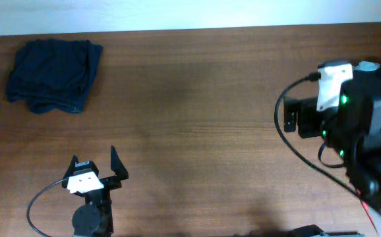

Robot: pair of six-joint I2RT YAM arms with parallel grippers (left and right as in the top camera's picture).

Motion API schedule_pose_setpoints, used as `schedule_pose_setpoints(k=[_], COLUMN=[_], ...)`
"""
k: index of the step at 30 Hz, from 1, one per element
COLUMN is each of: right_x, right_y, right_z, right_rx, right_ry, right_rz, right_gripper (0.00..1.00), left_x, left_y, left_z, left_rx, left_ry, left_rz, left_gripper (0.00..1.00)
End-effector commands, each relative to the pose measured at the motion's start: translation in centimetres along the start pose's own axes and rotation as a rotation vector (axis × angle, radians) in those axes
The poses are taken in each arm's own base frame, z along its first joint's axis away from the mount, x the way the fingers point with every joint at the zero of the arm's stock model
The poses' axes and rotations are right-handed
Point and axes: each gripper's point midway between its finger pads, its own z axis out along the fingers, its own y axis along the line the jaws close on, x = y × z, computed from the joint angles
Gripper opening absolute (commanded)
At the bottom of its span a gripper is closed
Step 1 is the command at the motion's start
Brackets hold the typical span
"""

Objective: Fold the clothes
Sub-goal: 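Reach the right gripper to the clothes pile and grasp the black shirt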

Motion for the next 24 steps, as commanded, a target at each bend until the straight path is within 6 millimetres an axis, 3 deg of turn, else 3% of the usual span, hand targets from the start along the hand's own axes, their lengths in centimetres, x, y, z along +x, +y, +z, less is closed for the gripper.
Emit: schedule_pose_setpoints(k=[1,6,13,19,24], right_x=[-1.0,-0.9,0.3,3.0,4.9], right_y=[-0.8,-2.4,-10.8,-18.2,-21.8], right_z=[-1.6,-1.7,-0.1,3.7,8.1], right_rx=[0.028,0.099,0.371,0.524,0.562], right_ry=[0.005,0.023,0.091,0.219,0.306], right_rz=[-0.024,0.038,0.249,0.391,0.434], right_gripper=[0.99,0.99,0.99,1.0,0.95], left_x=[0.1,0.1,0.1,0.1,0.1], left_y=[-0.1,-0.1,-0.1,-0.1,-0.1], left_z=[0.0,0.0,0.0,0.0,0.0], left_rx=[0.005,0.005,0.005,0.005,0.004], left_ry=[0.004,0.004,0.004,0.004,0.004], left_rz=[0.017,0.017,0.017,0.017,0.018], left_gripper=[0.99,0.99,0.99,0.99,0.99])
